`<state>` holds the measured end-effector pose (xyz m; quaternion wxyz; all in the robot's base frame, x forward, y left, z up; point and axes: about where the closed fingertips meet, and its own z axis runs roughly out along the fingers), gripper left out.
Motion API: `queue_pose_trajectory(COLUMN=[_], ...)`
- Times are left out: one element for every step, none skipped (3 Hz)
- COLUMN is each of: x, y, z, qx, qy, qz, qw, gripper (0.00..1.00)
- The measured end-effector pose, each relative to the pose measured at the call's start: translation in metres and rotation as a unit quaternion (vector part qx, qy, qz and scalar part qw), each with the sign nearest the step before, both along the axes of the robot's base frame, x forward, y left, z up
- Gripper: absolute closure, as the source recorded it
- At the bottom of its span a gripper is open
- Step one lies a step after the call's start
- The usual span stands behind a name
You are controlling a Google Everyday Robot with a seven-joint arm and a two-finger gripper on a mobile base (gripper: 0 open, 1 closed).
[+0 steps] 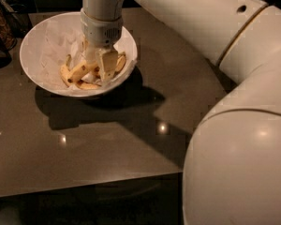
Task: Pick banana from white bowl
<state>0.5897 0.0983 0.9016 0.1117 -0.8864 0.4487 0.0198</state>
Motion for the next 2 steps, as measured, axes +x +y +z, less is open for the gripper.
queue_pose_trajectory(x=[-0.0094,-0.0095], y=[-0.0033,-0.006], z=[-0.0072,-0.0025], qx=[-0.018,0.001], qy=[-0.001,-0.003], qz=[0.006,0.006], qw=[0.9998,1.0], gripper=[0.48,0.29])
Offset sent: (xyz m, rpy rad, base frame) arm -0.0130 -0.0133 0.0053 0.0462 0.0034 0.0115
